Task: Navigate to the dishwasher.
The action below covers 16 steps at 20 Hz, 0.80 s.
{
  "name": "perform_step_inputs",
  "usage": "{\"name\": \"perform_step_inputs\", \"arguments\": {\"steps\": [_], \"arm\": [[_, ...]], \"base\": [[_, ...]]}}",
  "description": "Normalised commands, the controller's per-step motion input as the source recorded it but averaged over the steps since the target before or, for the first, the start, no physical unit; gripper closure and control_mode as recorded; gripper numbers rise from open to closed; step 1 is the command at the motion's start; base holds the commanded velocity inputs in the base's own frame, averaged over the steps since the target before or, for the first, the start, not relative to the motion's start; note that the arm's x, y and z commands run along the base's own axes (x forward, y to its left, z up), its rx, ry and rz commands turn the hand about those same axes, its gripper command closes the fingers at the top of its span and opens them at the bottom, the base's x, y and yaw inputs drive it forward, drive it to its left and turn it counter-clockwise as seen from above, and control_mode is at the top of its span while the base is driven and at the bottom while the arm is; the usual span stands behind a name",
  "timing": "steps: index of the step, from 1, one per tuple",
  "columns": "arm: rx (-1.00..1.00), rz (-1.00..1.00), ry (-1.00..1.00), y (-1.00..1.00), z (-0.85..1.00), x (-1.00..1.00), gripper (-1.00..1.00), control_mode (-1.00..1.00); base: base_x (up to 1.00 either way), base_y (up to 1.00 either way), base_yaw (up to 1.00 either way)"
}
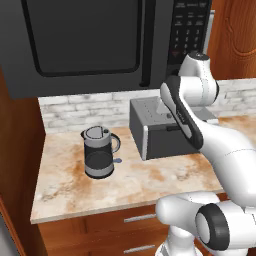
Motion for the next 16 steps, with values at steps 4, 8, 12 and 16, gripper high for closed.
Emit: {"name": "perform_step_inputs", "arguments": {"steps": [4,8,12,16], "arm": [[0.00,0.00,0.00,0.00,0.00,0.00,-1.00,1.00],[0.00,0.00,0.00,0.00,0.00,0.00,-1.00,1.00],[0.00,0.00,0.00,0.00,0.00,0.00,-1.00,1.00],[0.00,0.00,0.00,0.00,0.00,0.00,-1.00,1.00]], "base": [[0.00,0.00,0.00],[0.00,0.00,0.00],[-0.42,0.00,-0.01],[-1.00,0.27,-0.03]]}}
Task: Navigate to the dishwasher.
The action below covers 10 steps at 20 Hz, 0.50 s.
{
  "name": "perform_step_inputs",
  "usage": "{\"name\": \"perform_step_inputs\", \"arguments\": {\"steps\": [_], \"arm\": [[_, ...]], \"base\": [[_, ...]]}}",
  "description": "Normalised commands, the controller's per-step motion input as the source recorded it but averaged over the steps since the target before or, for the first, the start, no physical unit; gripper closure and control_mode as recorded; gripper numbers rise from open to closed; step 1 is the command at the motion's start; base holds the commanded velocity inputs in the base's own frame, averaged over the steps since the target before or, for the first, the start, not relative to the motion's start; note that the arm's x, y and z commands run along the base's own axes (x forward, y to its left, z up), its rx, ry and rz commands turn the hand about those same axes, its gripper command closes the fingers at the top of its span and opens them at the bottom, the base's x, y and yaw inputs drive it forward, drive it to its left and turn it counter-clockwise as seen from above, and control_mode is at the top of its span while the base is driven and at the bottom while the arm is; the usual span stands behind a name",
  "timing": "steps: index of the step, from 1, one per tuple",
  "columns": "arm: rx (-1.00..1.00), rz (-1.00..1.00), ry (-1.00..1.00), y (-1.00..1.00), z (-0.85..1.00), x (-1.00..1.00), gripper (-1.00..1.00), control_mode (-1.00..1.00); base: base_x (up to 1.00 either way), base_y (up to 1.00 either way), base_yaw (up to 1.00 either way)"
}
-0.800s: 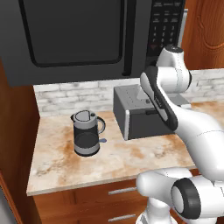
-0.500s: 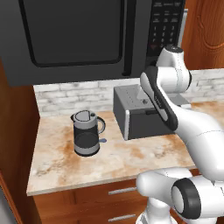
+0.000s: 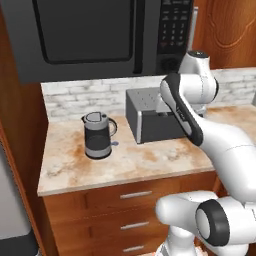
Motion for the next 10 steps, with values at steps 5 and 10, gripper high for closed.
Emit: {"name": "perform_step_inputs", "arguments": {"steps": [5,10], "arm": [[0.00,0.00,0.00,0.00,0.00,0.00,-1.00,1.00],[0.00,0.00,0.00,0.00,0.00,0.00,-1.00,1.00]], "base": [[-0.85,0.29,0.22],[-0.52,0.20,0.51]]}}
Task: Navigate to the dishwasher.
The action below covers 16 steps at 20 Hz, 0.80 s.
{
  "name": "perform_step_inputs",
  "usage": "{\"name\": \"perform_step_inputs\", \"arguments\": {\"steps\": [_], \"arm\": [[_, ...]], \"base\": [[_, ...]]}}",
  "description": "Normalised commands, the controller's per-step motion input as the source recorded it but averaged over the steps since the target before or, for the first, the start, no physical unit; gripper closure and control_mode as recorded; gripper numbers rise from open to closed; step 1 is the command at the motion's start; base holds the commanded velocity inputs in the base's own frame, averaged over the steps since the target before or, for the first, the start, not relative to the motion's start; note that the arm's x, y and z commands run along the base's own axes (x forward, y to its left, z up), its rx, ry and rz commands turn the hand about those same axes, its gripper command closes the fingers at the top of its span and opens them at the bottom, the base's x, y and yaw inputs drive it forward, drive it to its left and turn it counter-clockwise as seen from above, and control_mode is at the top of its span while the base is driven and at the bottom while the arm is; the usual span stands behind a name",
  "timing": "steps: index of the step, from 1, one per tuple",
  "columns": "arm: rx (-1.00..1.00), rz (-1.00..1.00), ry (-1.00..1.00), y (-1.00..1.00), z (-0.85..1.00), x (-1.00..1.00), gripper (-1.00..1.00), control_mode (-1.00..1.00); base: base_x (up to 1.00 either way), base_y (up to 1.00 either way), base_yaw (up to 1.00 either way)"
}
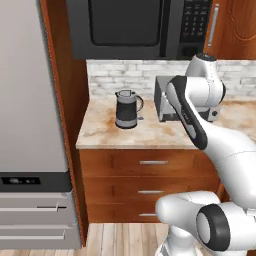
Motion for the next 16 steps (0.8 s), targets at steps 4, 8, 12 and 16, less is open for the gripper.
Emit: {"name": "perform_step_inputs", "arguments": {"steps": [4,8,12,16], "arm": [[0.00,0.00,0.00,0.00,0.00,0.00,-1.00,1.00],[0.00,0.00,0.00,0.00,0.00,0.00,-1.00,1.00],[0.00,0.00,0.00,0.00,0.00,0.00,-1.00,1.00],[0.00,0.00,0.00,0.00,0.00,0.00,-1.00,1.00]], "base": [[-0.16,0.28,0.61],[0.00,0.30,0.67],[0.00,0.25,0.70],[0.00,0.20,0.73]]}}
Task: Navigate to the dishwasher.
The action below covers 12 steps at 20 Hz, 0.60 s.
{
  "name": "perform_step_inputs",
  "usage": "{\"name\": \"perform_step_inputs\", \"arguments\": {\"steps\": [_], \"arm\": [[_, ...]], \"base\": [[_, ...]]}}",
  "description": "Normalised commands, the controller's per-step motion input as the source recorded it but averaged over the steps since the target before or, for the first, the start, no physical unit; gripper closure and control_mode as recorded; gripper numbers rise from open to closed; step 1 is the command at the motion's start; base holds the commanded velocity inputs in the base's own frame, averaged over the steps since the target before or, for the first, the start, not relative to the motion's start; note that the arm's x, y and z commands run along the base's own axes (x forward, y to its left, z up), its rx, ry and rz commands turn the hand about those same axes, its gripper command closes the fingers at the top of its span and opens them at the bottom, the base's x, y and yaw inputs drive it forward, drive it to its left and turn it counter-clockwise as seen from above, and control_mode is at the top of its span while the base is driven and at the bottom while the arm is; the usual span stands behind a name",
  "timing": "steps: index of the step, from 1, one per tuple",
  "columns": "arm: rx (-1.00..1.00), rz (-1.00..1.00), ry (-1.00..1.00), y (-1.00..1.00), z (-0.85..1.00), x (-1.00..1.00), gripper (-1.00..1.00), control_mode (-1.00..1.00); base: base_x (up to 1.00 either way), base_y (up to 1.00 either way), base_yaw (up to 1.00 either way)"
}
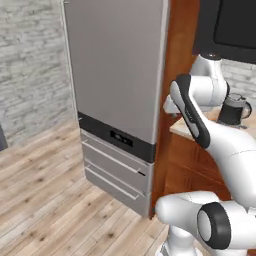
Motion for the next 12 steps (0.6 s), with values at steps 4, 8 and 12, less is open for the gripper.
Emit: {"name": "perform_step_inputs", "arguments": {"steps": [4,8,12], "arm": [[0.00,0.00,0.00,0.00,0.00,0.00,-1.00,1.00],[0.00,0.00,0.00,0.00,0.00,0.00,-1.00,1.00],[0.00,0.00,0.00,0.00,0.00,0.00,-1.00,1.00]], "base": [[0.00,0.19,0.74],[0.05,0.10,0.77],[0.23,0.14,0.80]]}}
